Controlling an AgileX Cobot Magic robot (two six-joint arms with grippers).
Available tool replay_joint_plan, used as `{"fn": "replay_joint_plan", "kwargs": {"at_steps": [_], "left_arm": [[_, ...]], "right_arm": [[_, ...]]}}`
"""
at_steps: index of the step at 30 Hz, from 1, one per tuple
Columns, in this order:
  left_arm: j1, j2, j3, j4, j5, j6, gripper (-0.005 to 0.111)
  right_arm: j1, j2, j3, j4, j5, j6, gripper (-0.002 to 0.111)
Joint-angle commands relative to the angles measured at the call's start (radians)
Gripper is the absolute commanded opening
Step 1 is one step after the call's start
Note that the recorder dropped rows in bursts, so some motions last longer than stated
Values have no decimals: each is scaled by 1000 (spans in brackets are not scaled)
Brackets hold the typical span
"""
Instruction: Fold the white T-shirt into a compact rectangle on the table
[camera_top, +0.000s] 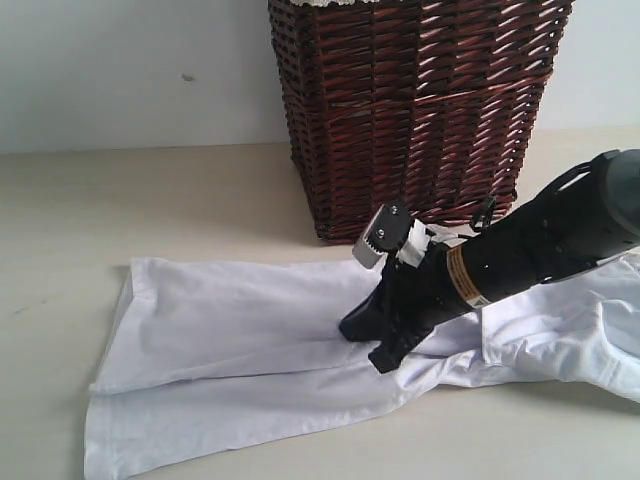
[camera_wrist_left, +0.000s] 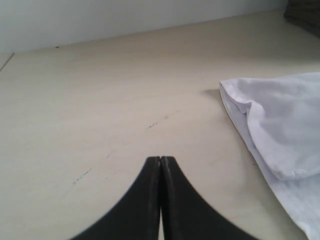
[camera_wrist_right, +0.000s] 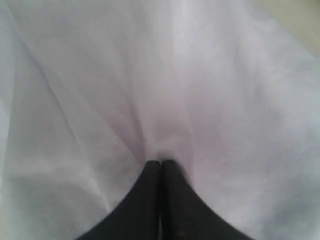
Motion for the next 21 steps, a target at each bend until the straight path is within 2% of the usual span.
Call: {"fn": "replay_joint_plan", "kwargs": {"at_steps": [1, 8, 12, 16, 18, 21], "left_arm": [[1, -5, -1, -8, -4, 0, 0], [1, -5, -1, -8, -4, 0, 0], [1, -5, -1, -8, -4, 0, 0], [1, -5, -1, -8, -4, 0, 0], [1, -5, -1, -8, -4, 0, 0], [1, -5, -1, -8, -4, 0, 0]], "right_arm": [[0, 11, 3, -106, -89, 69, 1], [0, -17, 3, -106, -377, 61, 1], [0, -30, 3, -105, -298, 58, 1], [0, -19, 3, 35, -194, -59, 1], [0, -12, 3, 120, -185, -154, 1], [0, -1, -9, 198, -181, -187, 1]]}}
